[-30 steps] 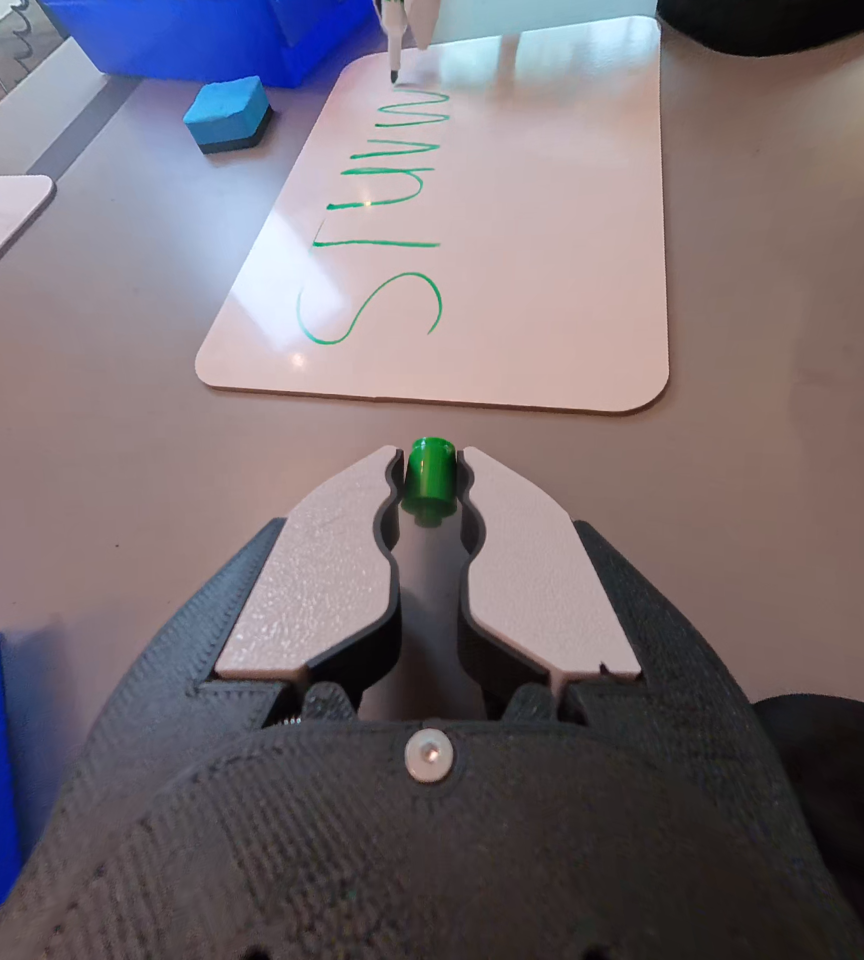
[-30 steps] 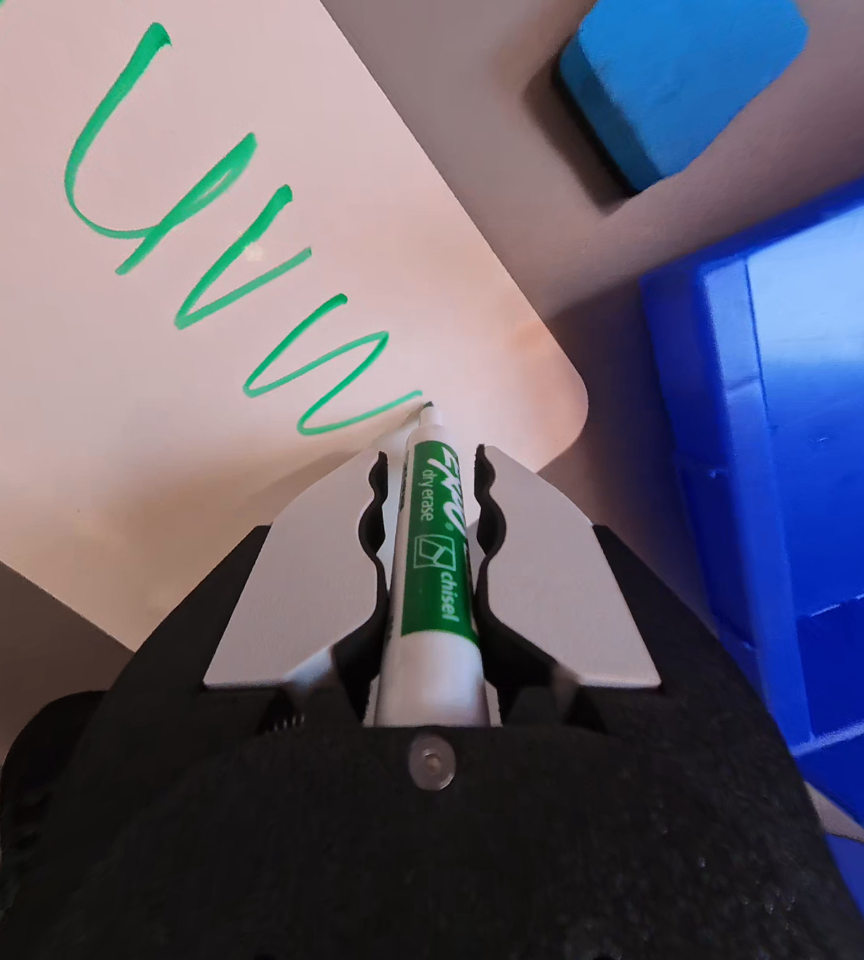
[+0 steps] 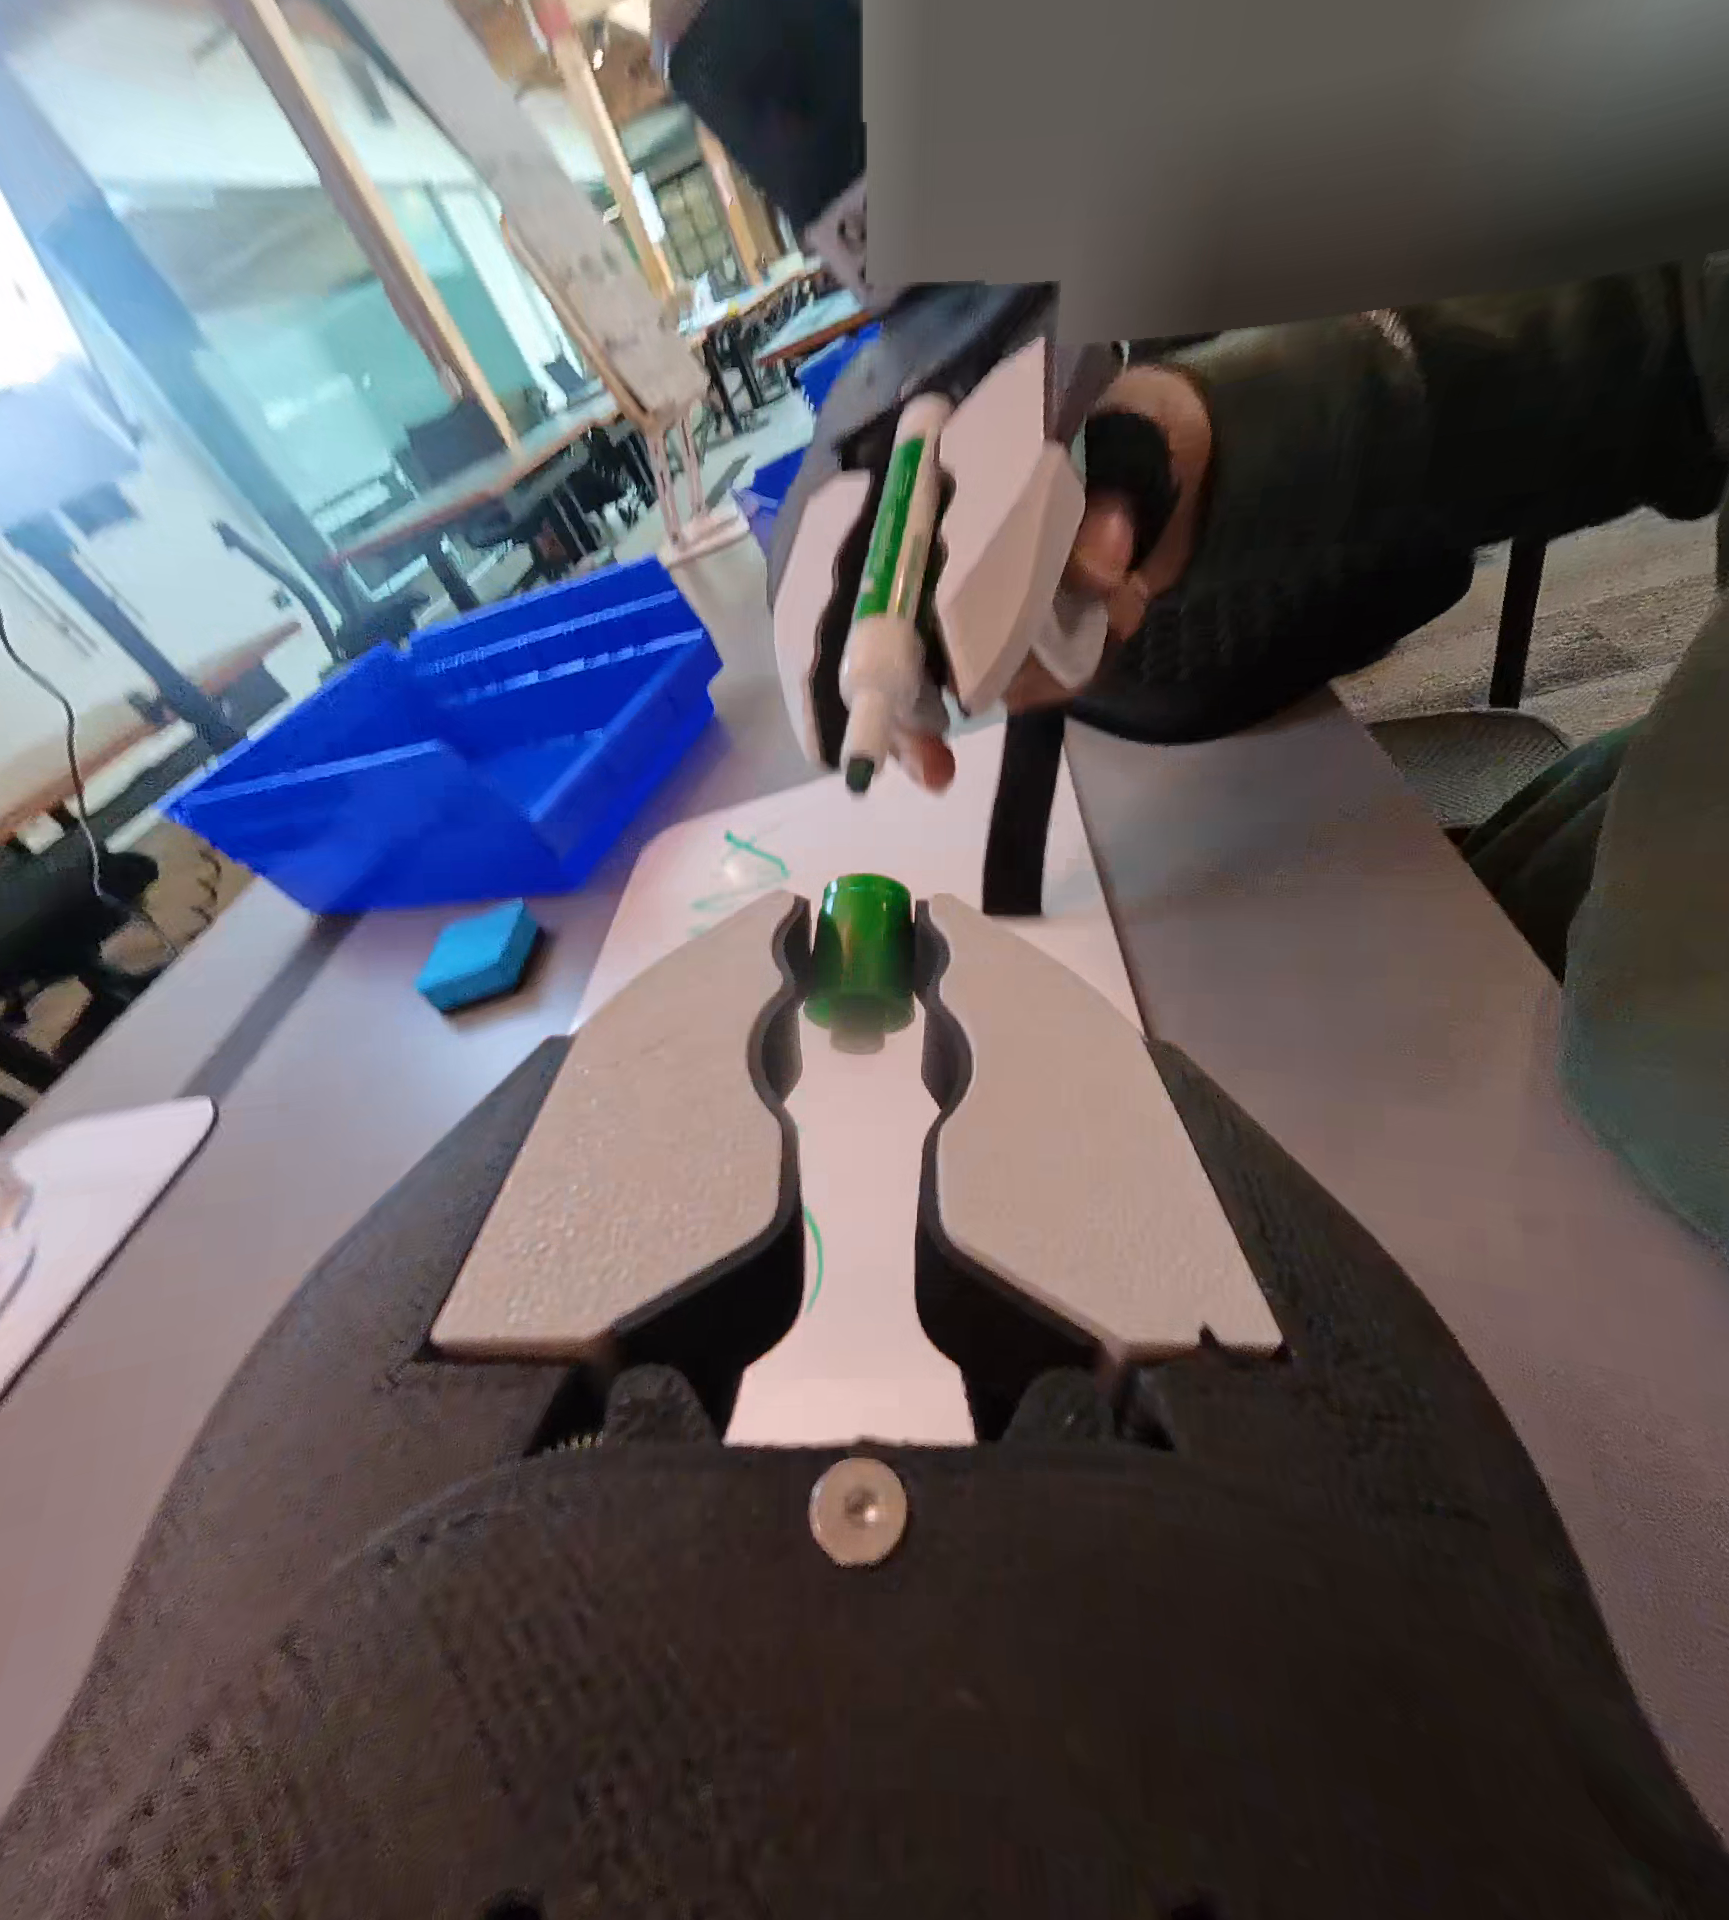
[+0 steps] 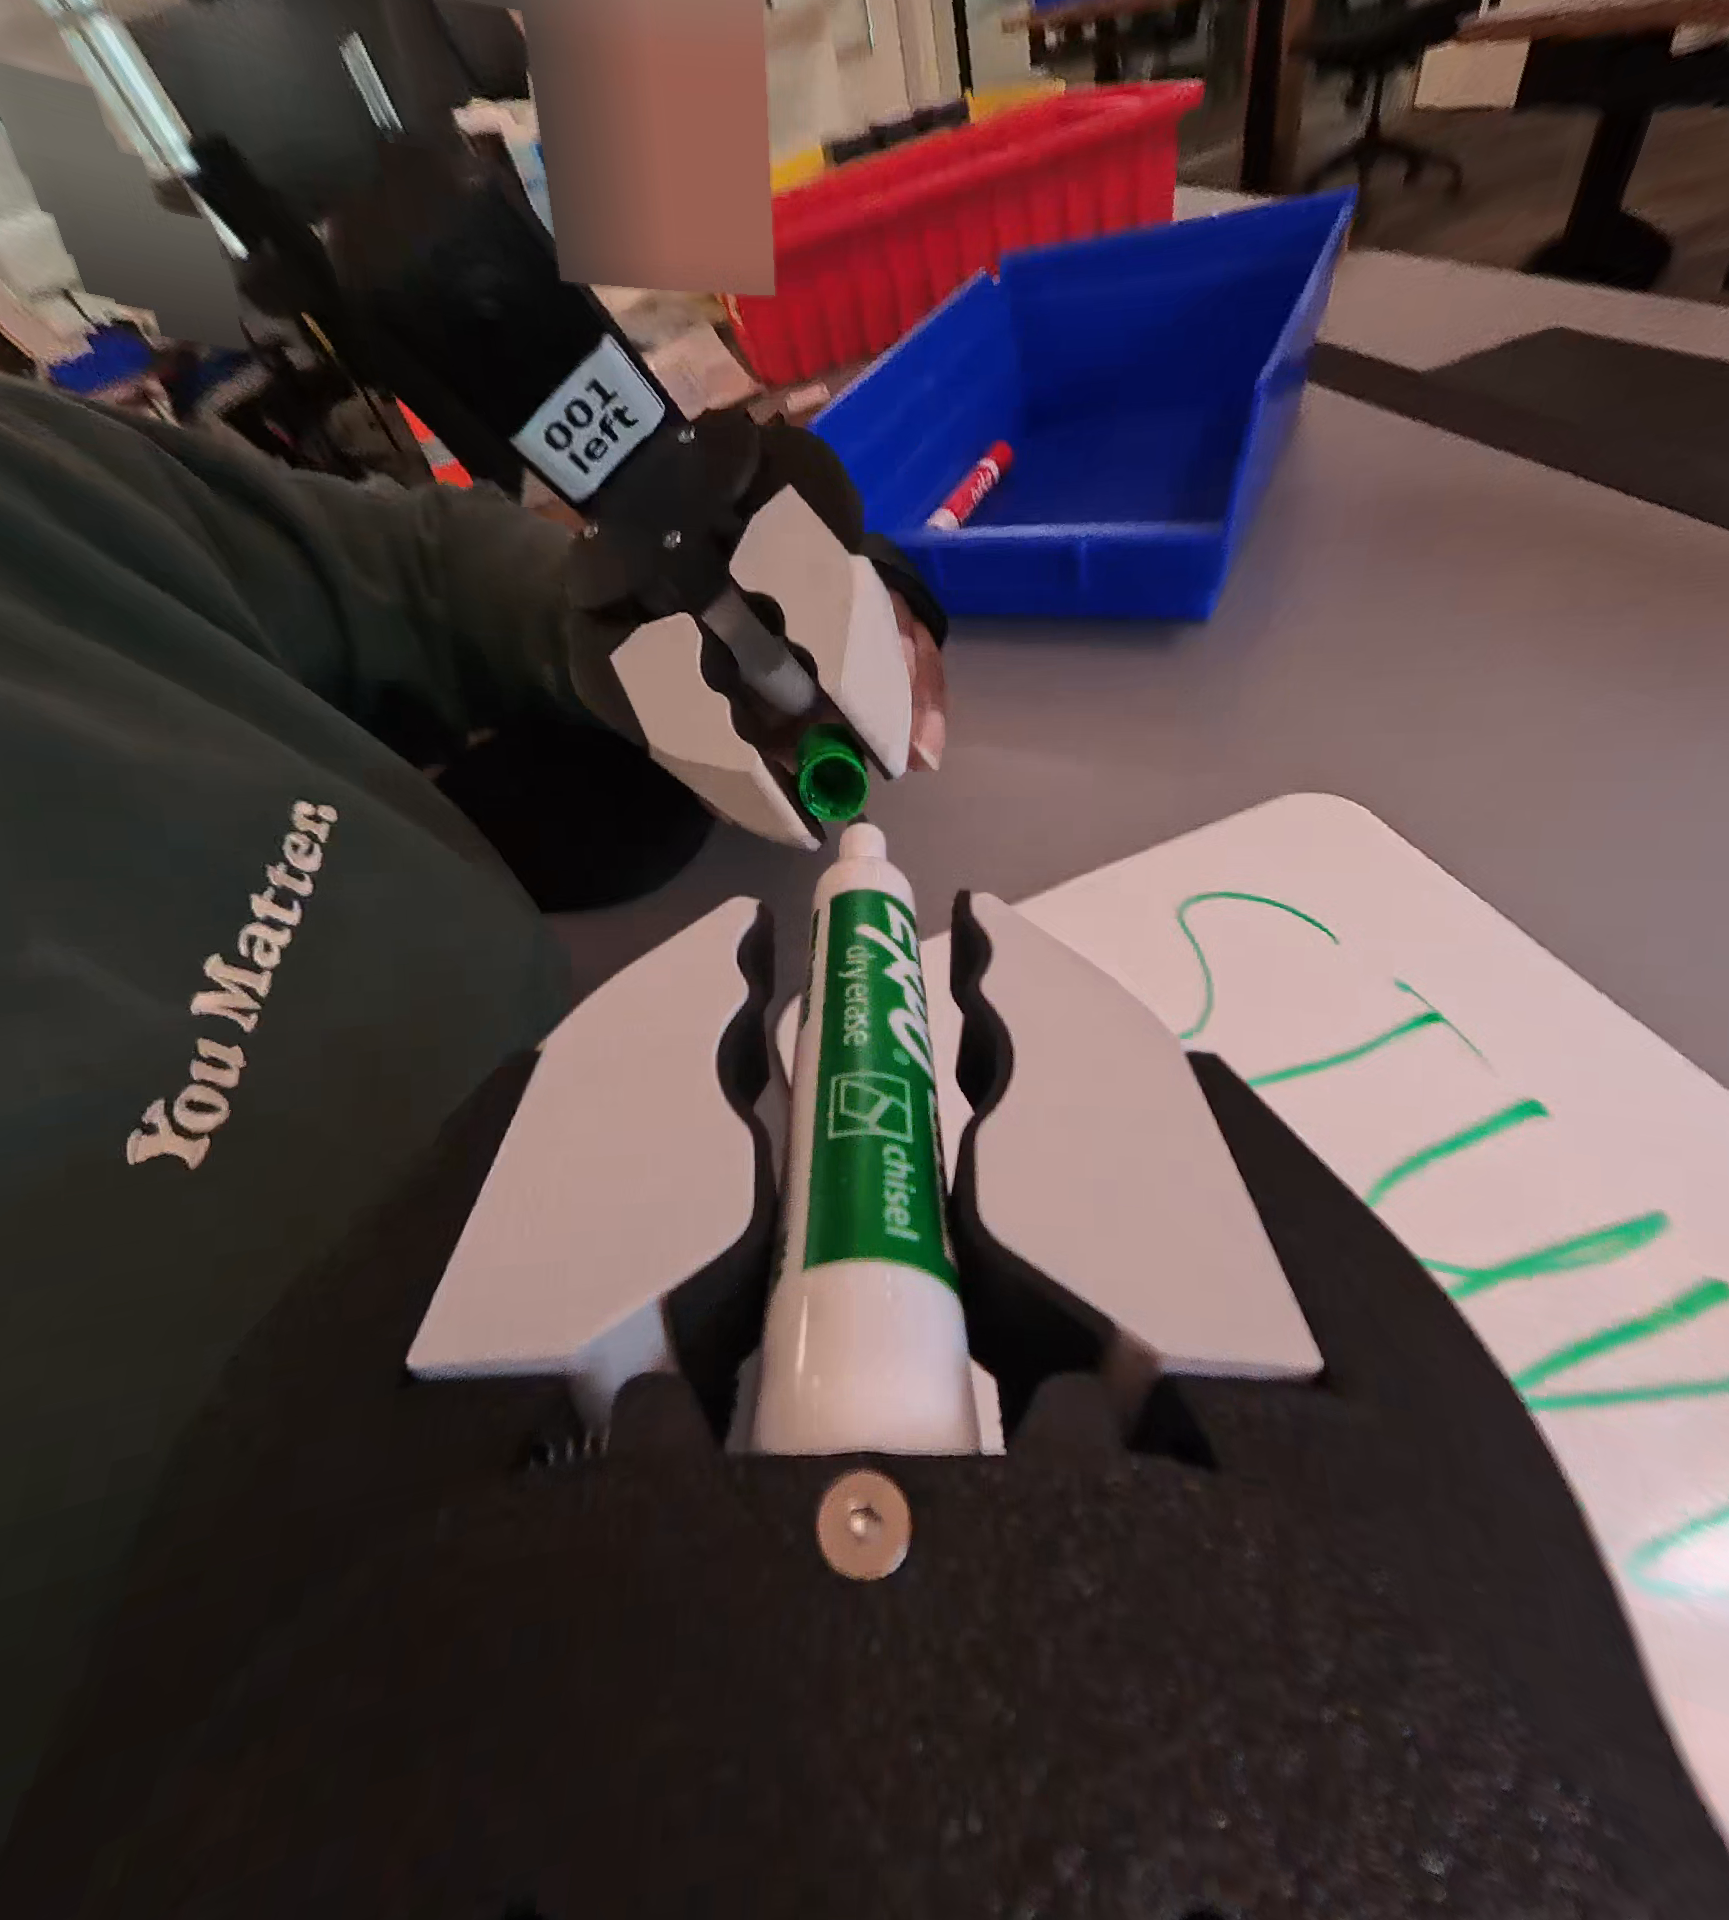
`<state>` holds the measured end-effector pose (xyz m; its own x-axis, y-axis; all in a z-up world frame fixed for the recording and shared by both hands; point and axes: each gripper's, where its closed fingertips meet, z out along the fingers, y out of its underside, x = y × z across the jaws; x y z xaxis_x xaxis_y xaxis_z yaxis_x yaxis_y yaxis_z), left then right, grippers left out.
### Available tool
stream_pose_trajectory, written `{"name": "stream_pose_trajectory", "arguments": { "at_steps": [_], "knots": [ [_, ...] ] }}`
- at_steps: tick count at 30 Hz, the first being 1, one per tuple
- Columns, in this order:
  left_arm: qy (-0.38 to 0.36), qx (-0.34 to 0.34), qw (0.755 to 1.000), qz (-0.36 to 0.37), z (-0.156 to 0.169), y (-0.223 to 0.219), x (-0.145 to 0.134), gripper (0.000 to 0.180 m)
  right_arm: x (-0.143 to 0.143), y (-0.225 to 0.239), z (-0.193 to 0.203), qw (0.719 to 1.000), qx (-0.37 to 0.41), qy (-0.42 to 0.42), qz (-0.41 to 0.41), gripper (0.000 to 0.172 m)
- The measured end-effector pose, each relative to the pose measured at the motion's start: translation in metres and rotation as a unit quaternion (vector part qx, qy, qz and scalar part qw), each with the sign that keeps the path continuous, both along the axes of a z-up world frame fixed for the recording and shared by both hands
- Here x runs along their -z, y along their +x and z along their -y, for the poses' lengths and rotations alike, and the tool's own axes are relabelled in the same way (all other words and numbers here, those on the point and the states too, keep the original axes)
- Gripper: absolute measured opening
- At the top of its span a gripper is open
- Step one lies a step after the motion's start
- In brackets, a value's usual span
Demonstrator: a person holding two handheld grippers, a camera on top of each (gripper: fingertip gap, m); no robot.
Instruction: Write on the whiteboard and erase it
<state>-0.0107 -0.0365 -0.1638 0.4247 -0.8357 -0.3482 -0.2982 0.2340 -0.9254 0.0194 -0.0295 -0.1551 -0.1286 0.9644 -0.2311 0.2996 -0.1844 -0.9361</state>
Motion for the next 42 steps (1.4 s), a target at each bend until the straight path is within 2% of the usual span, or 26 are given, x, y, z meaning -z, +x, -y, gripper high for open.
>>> {"name": "stream_pose_trajectory", "arguments": {
  "at_steps": [3, 8, 11, 14, 16, 20, 24, 26, 28, 31, 34, 37, 40, 42],
  "knots": [
    [0.019, 0.021, 1.0, -0.007, 0.005, 0.015, -0.004, 0.019, -0.007, -0.003, 0.018, 0.997, -0.024, -0.059, -0.045, 0.034],
    [0.069, 0.014, 0.996, -0.058, 0.007, 0.029, 0.002, 0.019, 0.005, -0.011, 0.032, 0.999, -0.024, -0.037, 0.007, 0.034],
    [0.066, 0.007, 0.996, -0.051, 0.008, 0.027, -0.004, 0.018, -0.006, -0.004, 0.033, 0.999, -0.017, -0.036, -0.008, 0.034],
    [0.068, -0.007, 0.995, -0.07, 0.003, 0.02, -0.002, 0.018, -0.006, 0.003, 0.027, 1.0, 0.009, -0.014, 0.005, 0.034],
    [0.071, -0.021, 0.991, -0.115, -0.001, 0.02, 0.007, 0.019, -0.004, -0.001, 0.031, 1.0, 0.011, 0.003, 0.015, 0.034],
    [0.082, -0.042, 0.979, -0.184, -0.002, 0.023, 0.016, 0.018, 0.017, -0.002, 0.026, 0.995, 0.04, 0.058, 0.077, 0.034],
    [0.088, -0.039, 0.974, -0.205, 0.0, 0.025, 0.024, 0.018, 0.029, 0.001, 0.026, 0.989, 0.051, 0.084, 0.112, 0.034],
    [0.088, -0.021, 0.976, -0.2, 0.006, 0.03, 0.023, 0.018, 0.031, -0.003, 0.033, 0.993, 0.038, 0.035, 0.104, 0.034],
    [0.091, -0.023, 0.969, -0.229, 0.006, 0.028, 0.031, 0.018, 0.035, -0.006, 0.035, 0.995, 0.036, -0.006, 0.088, 0.034],
    [0.088, -0.019, 0.969, -0.232, 0.011, 0.029, 0.041, 0.017, 0.035, -0.011, 0.04, 0.993, 0.034, -0.101, 0.049, 0.033],
    [0.106, -0.03, 0.96, -0.258, 0.01, 0.028, 0.046, 0.016, 0.042, -0.012, 0.04, 0.989, 0.053, -0.133, 0.047, 0.032],
    [0.13, -0.053, 0.956, -0.257, 0.005, 0.031, 0.032, 0.017, 0.033, -0.014, 0.036, 0.973, 0.091, -0.211, -0.01, 0.033],
    [0.167, -0.084, 0.935, -0.3, -0.005, 0.03, 0.031, 0.016, 0.034, -0.014, 0.027, 0.965, 0.139, -0.213, -0.056, 0.033],
    [0.155, -0.084, 0.94, -0.293, -0.006, 0.029, 0.03, 0.016, 0.034, -0.015, 0.025, 0.956, 0.149, -0.238, -0.088, 0.033]
  ]
}}
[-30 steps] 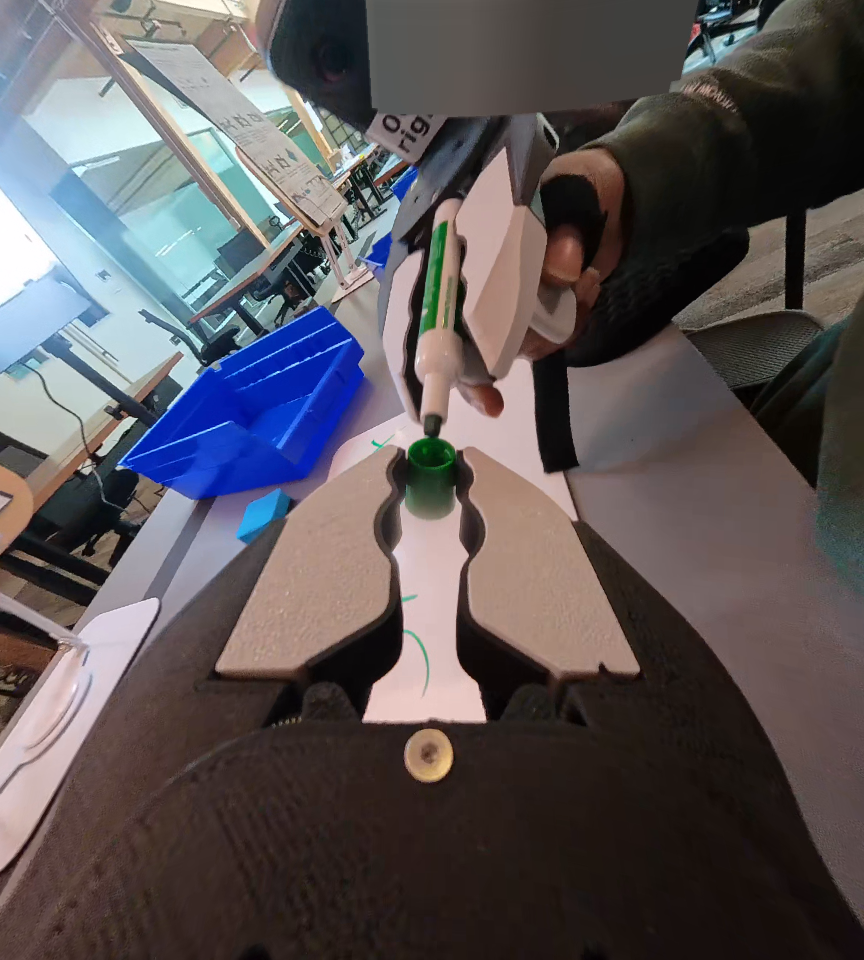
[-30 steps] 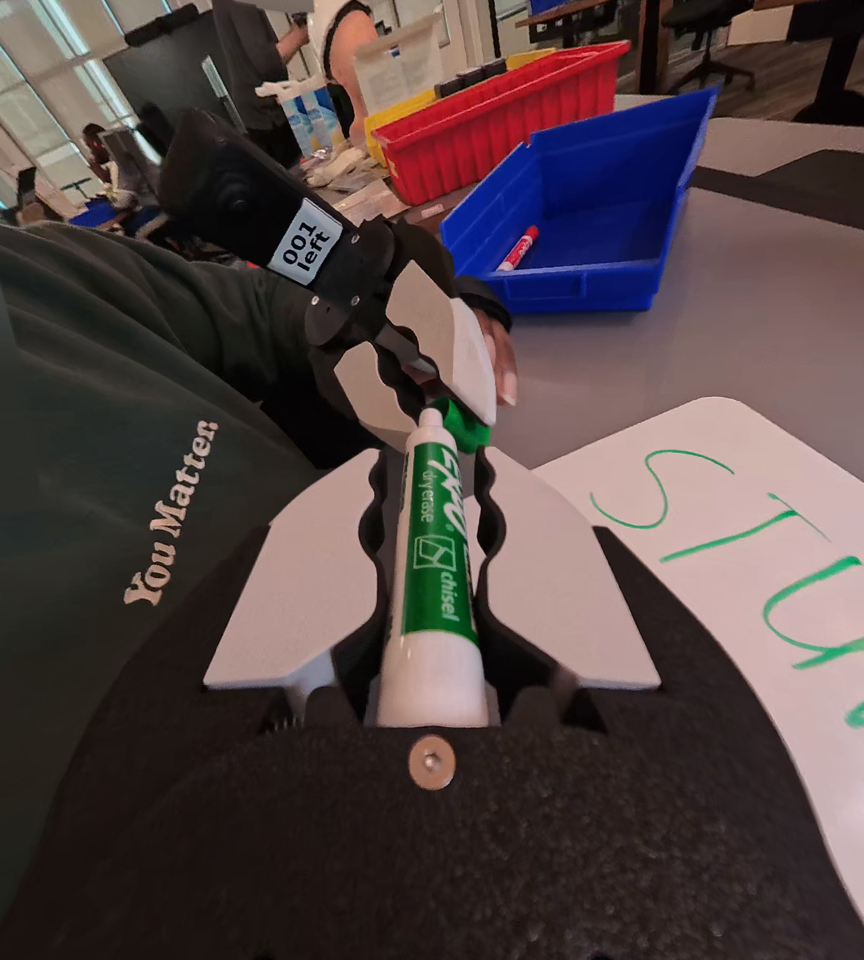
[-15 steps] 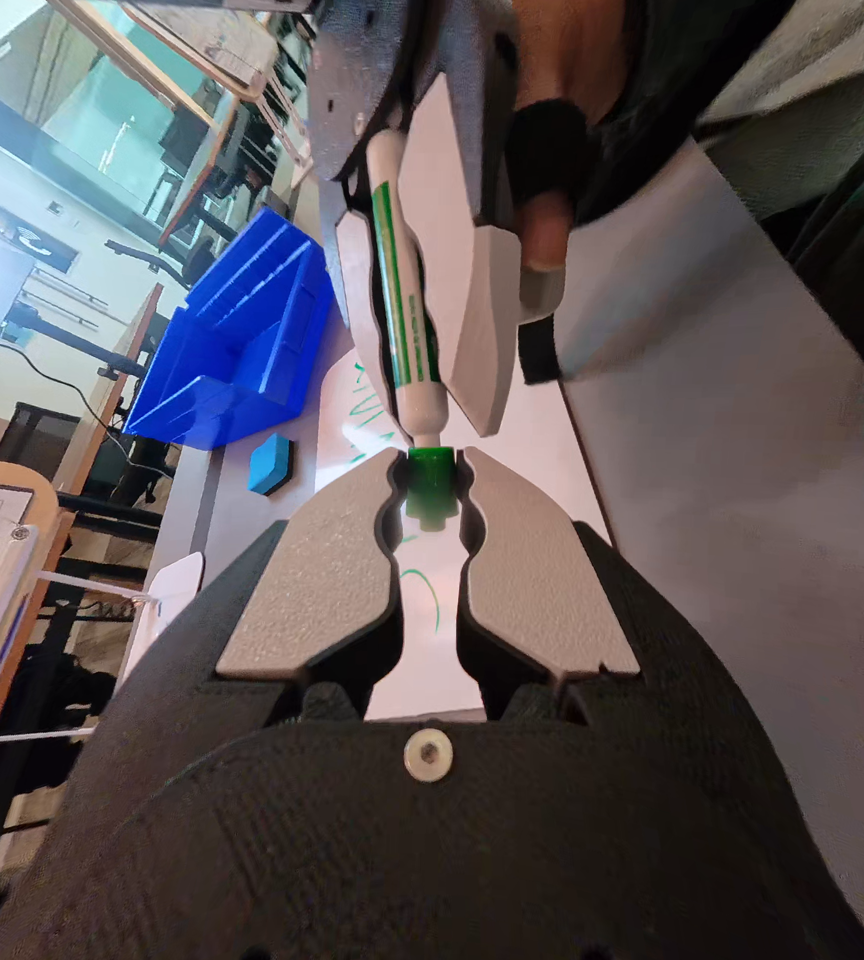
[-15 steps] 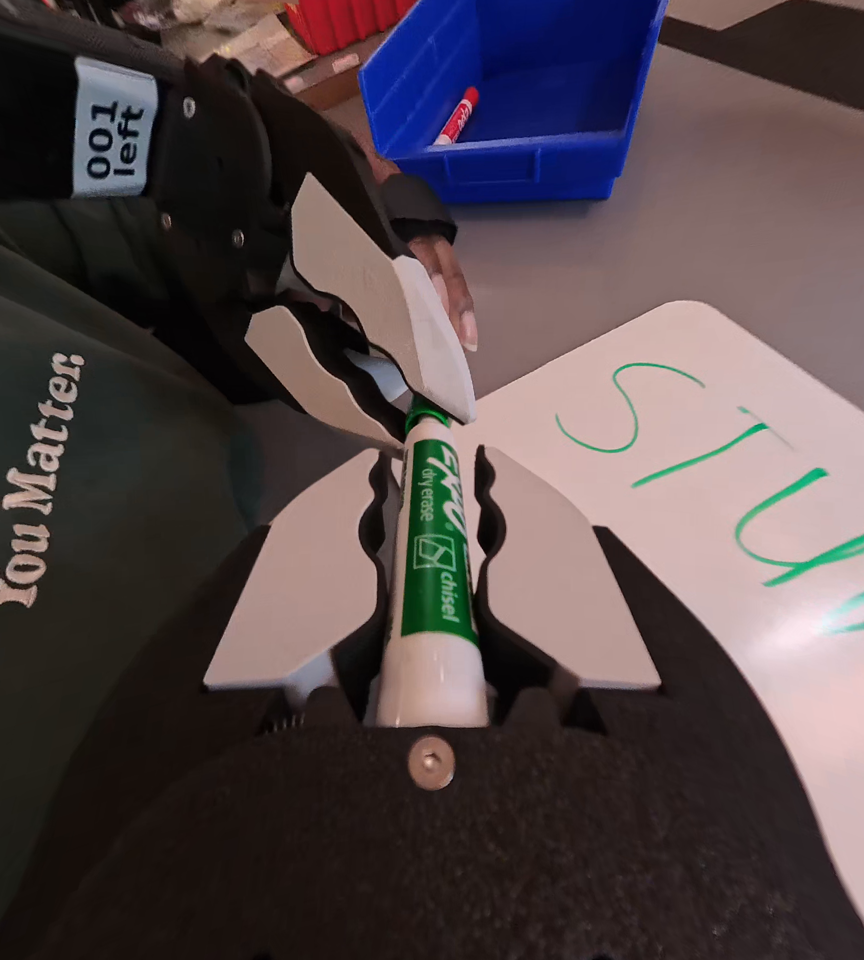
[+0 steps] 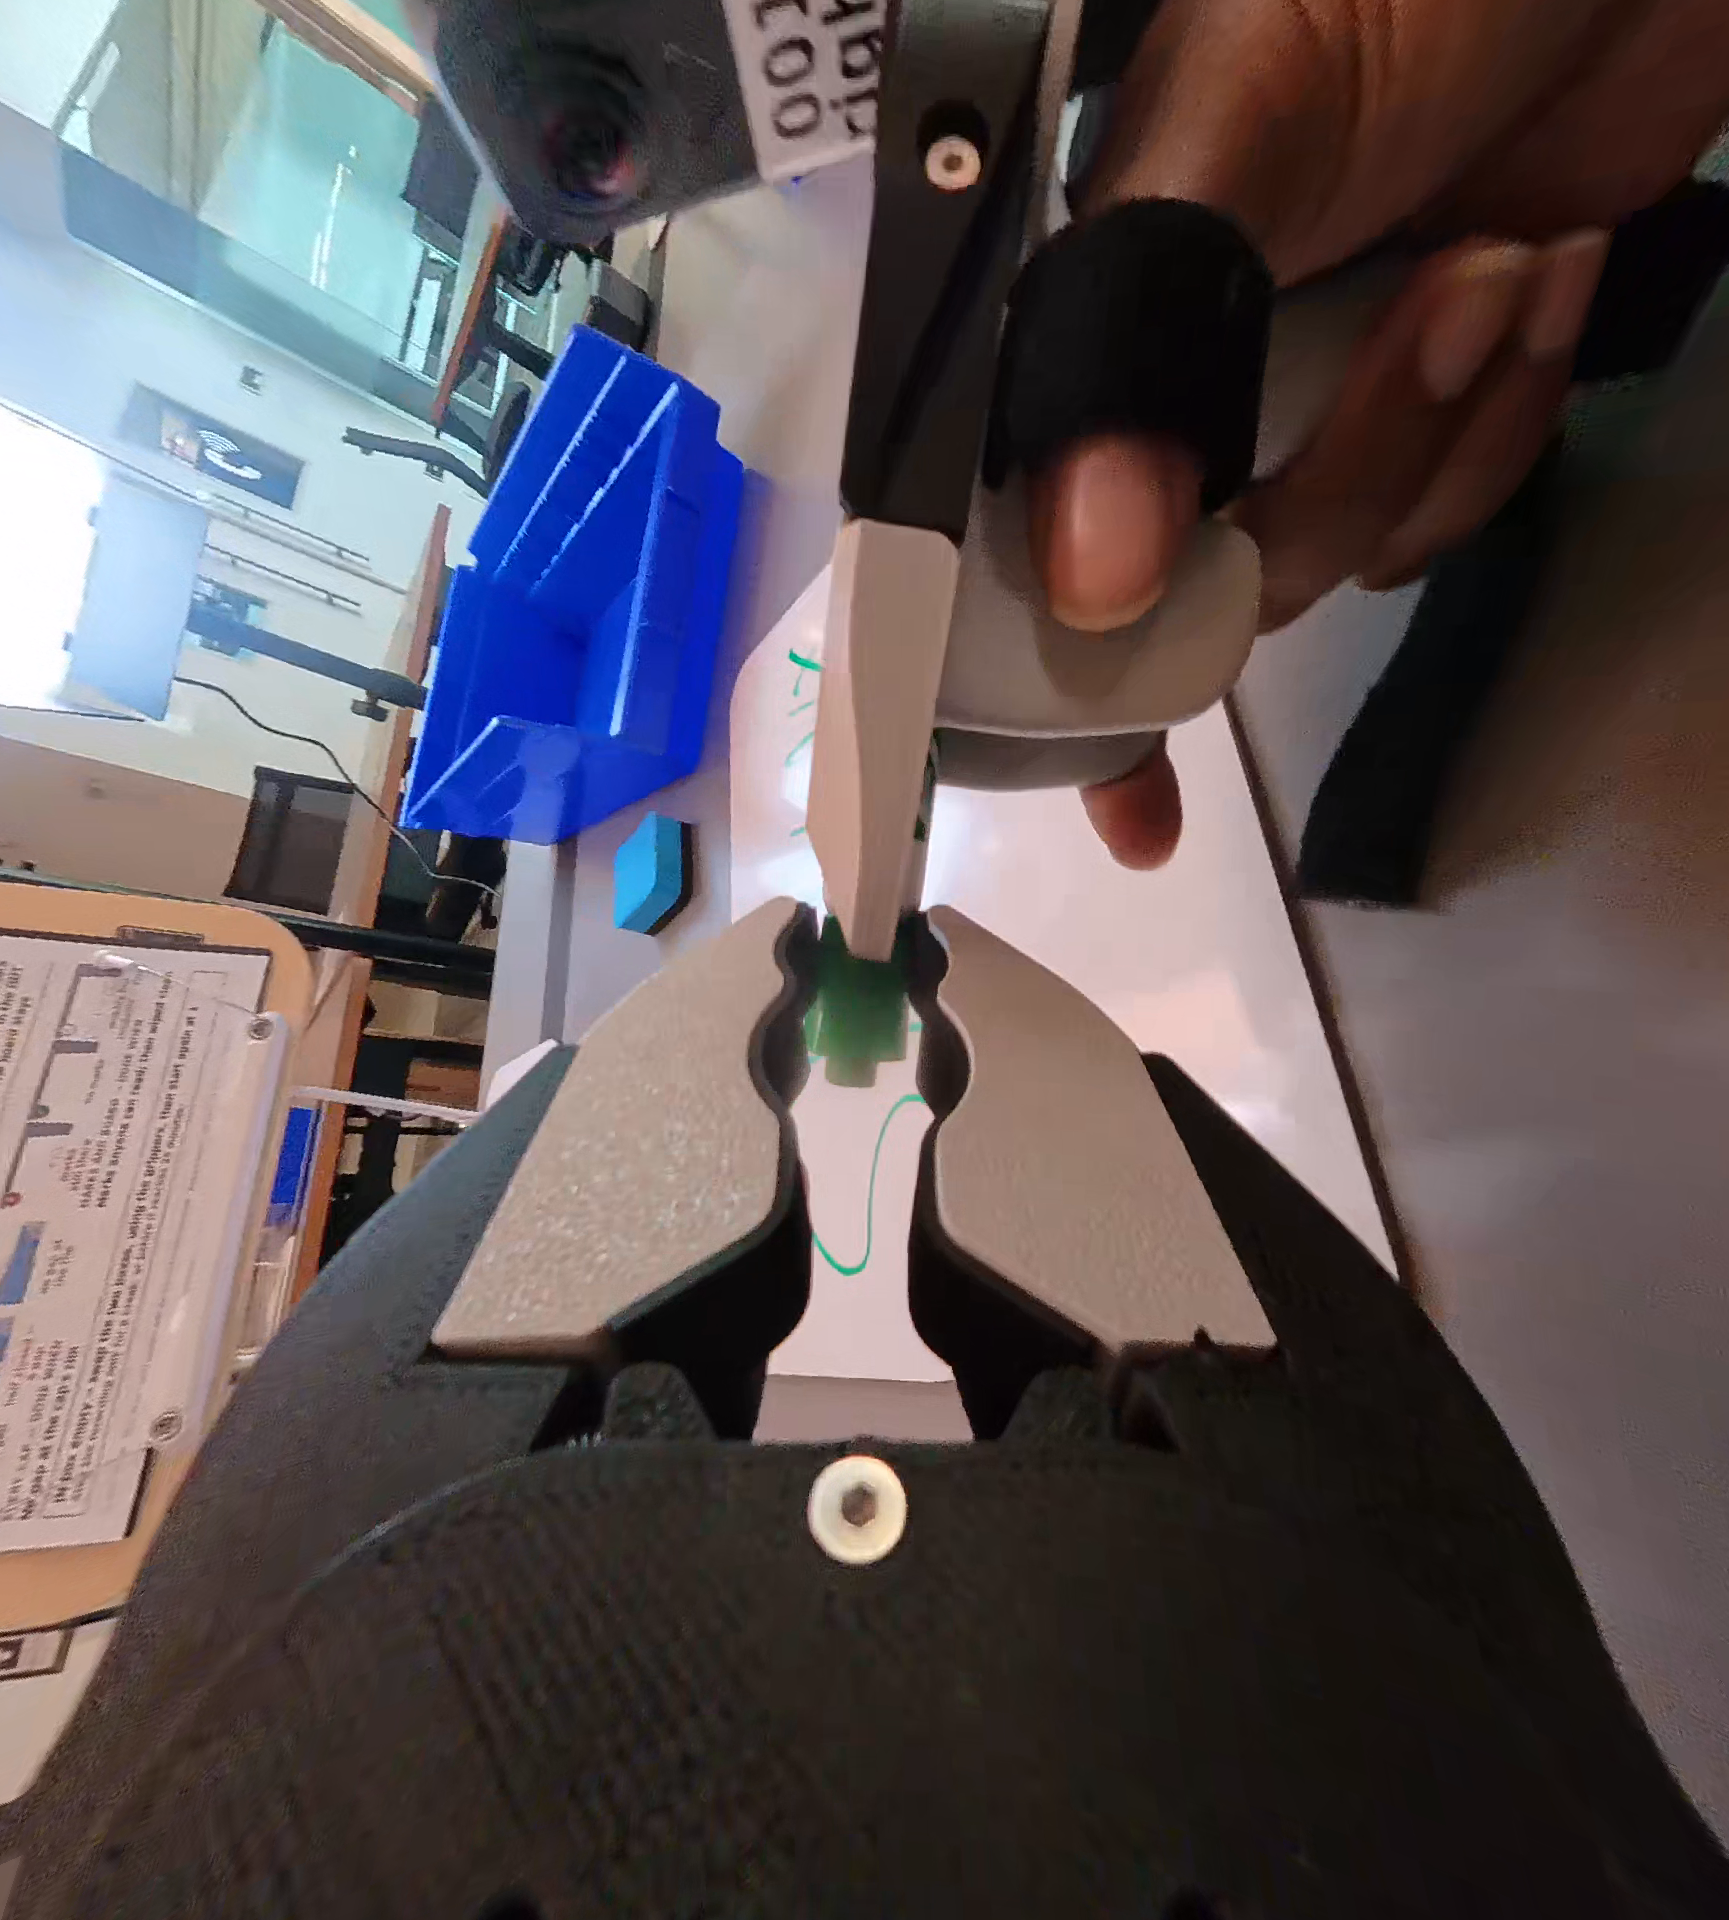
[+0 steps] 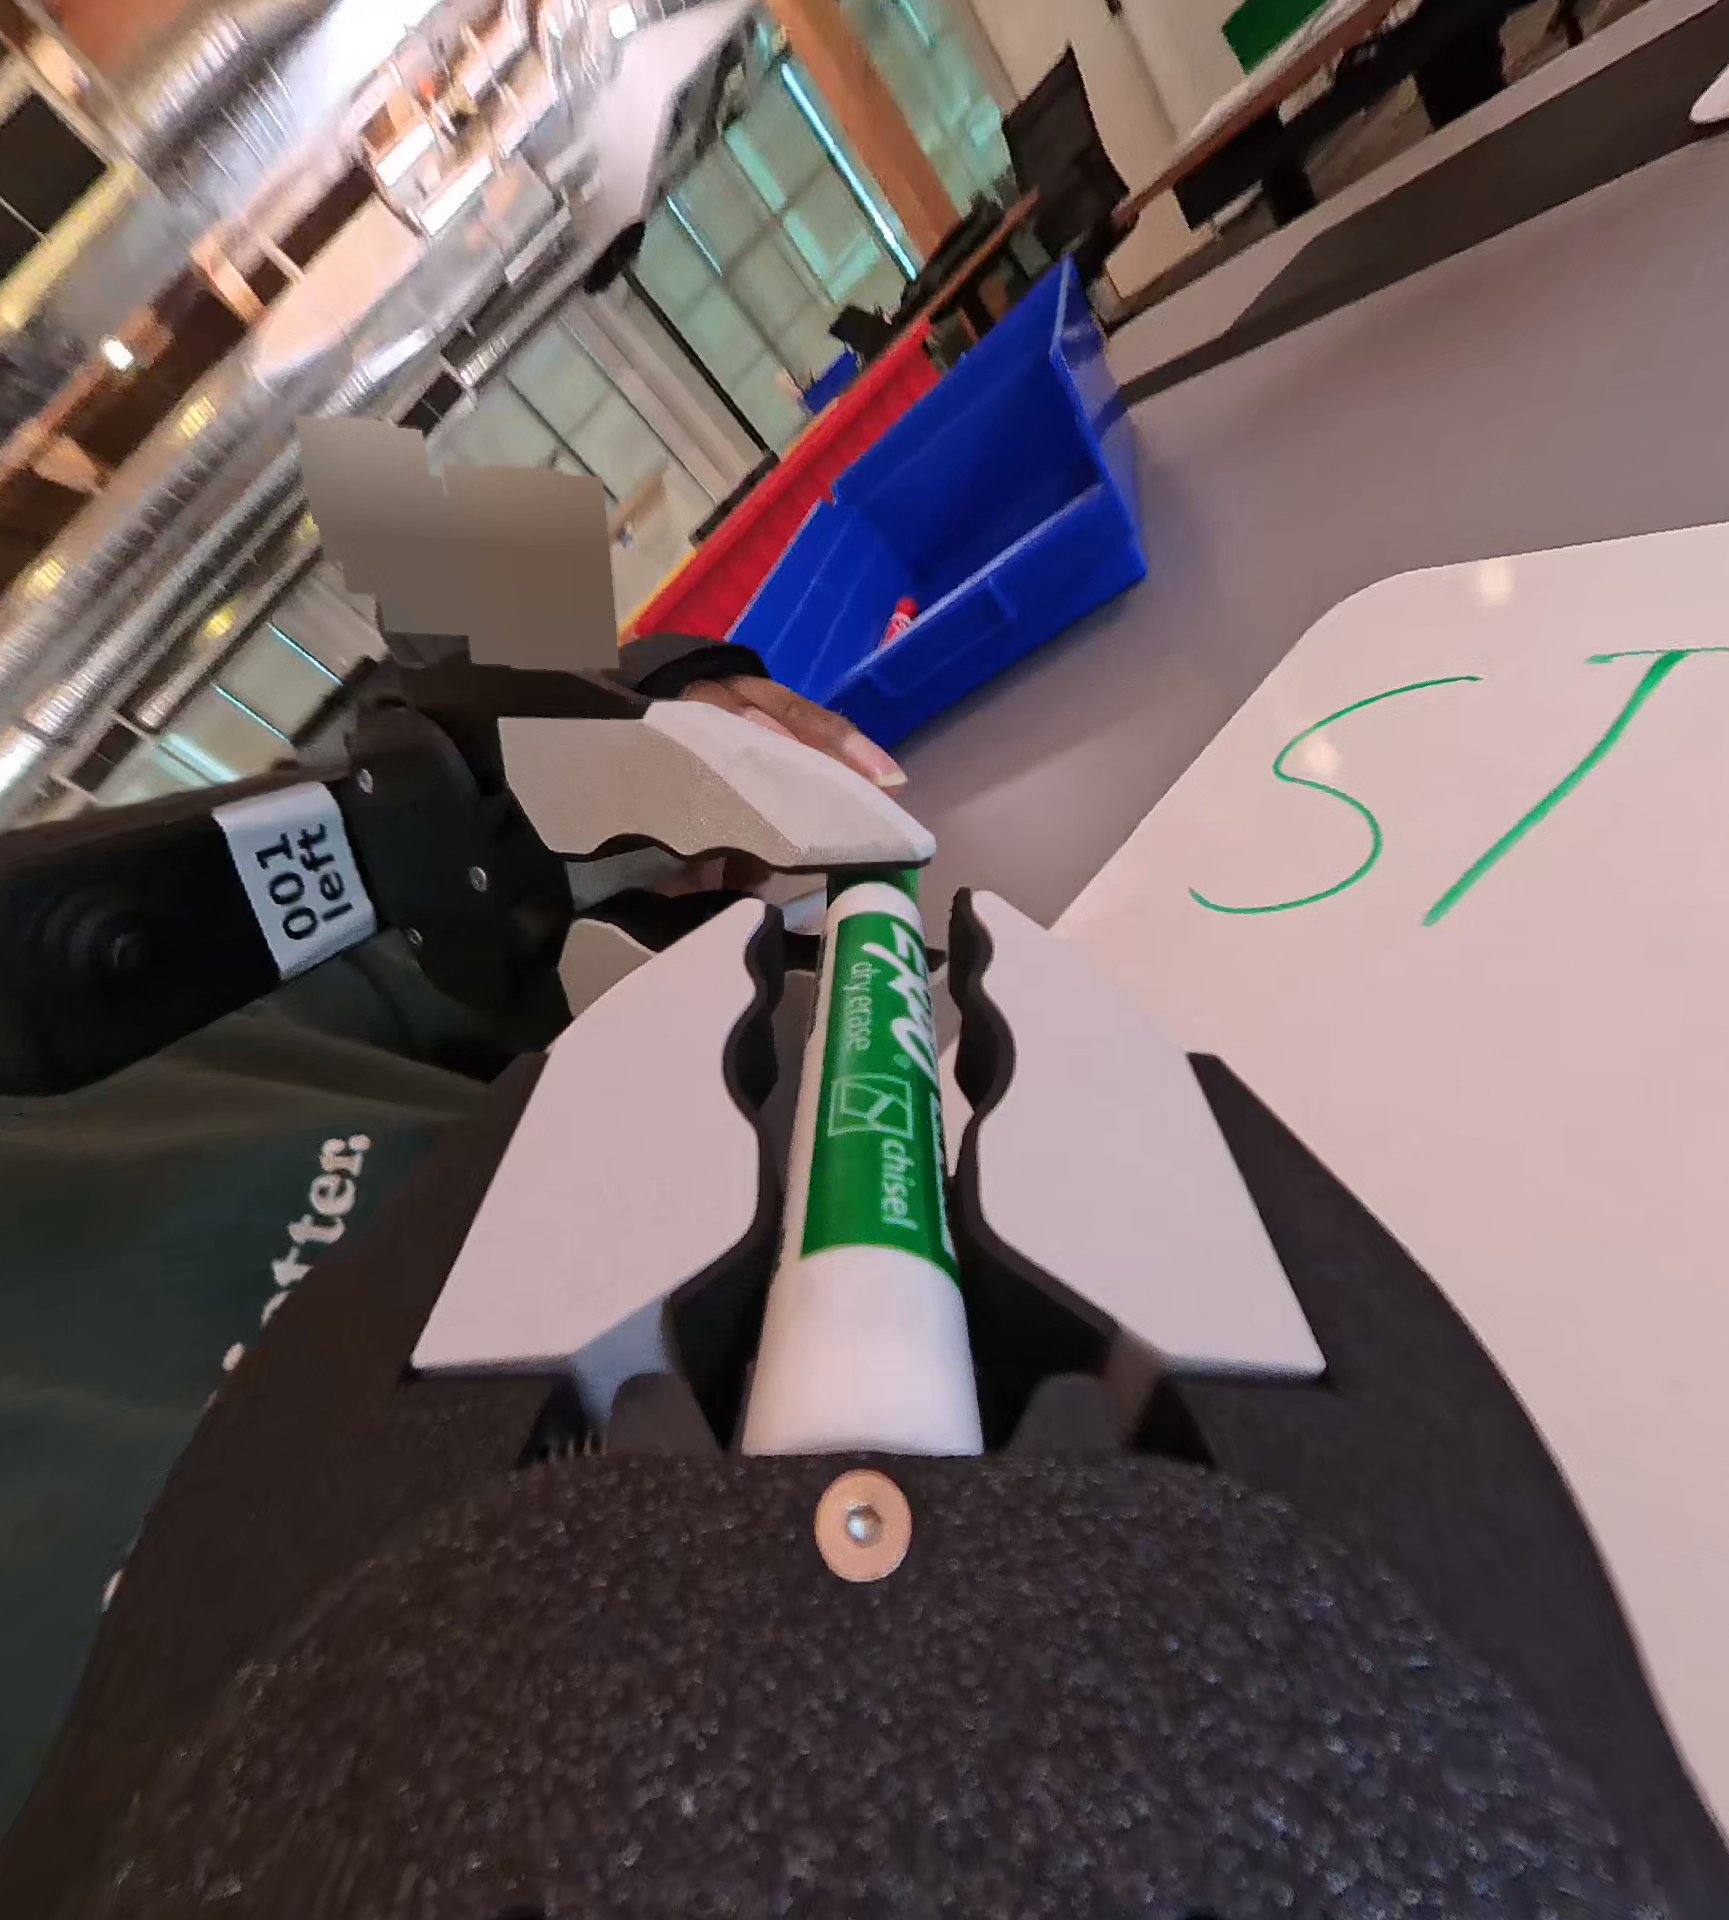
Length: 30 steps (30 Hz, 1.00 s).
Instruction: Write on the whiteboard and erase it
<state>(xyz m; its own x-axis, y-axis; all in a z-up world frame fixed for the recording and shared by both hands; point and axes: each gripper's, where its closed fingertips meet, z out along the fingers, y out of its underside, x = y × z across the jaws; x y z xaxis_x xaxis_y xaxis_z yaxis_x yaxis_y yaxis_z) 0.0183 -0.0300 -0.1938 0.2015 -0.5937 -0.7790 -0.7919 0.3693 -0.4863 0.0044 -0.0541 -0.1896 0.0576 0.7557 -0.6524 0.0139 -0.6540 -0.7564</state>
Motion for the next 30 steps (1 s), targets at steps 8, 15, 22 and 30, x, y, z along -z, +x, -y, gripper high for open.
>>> {"name": "stream_pose_trajectory", "arguments": {
  "at_steps": [8, 15, 22, 30],
  "knots": [
    [0.01, -0.009, 0.993, 0.113, -0.012, -0.021, -0.051, 0.024, -0.05, 0.038, -0.054, 0.976, 0.027, 0.198, 0.082, 0.034],
    [-0.187, -0.066, 0.952, 0.233, -0.016, -0.073, -0.002, 0.01, -0.028, 0.186, -0.312, 0.746, 0.243, 0.368, 0.498, 0.034],
    [-0.253, -0.094, 0.921, 0.282, -0.007, -0.097, 0.023, 0.01, 0.014, 0.225, -0.397, 0.705, 0.366, 0.302, 0.527, 0.087],
    [-0.267, -0.086, 0.914, 0.292, -0.005, -0.098, 0.025, 0.009, -0.024, 0.054, -0.29, 0.827, 0.178, 0.341, 0.409, 0.073]
  ]
}}
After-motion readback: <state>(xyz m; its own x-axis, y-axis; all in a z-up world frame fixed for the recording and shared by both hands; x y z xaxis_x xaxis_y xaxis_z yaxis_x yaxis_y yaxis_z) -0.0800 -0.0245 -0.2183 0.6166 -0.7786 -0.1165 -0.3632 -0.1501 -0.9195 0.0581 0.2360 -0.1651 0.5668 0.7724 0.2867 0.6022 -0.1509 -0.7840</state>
